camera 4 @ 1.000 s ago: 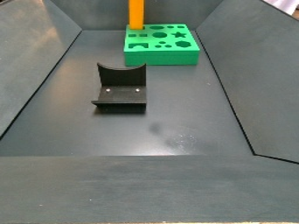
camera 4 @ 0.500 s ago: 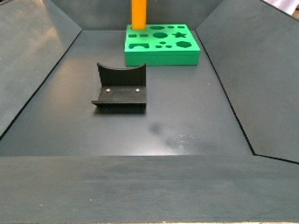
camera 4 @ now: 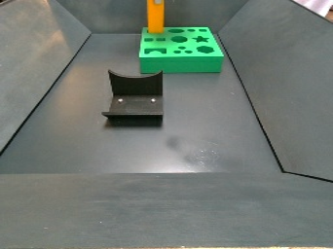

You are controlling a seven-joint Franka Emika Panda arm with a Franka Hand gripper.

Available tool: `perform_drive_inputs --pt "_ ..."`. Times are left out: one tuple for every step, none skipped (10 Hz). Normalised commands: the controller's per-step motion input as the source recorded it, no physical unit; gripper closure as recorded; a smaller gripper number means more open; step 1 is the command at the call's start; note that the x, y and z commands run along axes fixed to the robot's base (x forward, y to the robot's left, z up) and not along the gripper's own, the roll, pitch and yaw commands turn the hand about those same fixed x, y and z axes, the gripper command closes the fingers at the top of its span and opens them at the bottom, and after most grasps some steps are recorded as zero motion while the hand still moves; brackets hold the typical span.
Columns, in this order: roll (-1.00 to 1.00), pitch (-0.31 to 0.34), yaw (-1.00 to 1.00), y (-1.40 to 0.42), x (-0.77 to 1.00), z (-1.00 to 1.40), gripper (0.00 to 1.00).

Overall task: Pick up the rectangle object. Move up. Place the rectangle object on the fixture. Regrasp the rectangle object. Move to above the board. Insert the rectangle object.
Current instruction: Insert the rectangle object.

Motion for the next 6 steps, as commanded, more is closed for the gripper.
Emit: perform_drive_inputs --pt "0.06 0.020 0.06 0.02 0.00 -0.64 1.00" --pt "0.11 0.004 0.04 0.01 0.00 -0.66 1.00" --pt "0.10 0.000 0.03 0.01 0.00 -0.67 1.00" --pt "0.11 0.000 0.03 0.04 0.00 -0.64 1.00" --pt "0.02 0.014 0.00 0.00 0.12 -0.21 1.00" --pt "0.00 0.000 0.00 0.00 0.00 0.00 1.00"
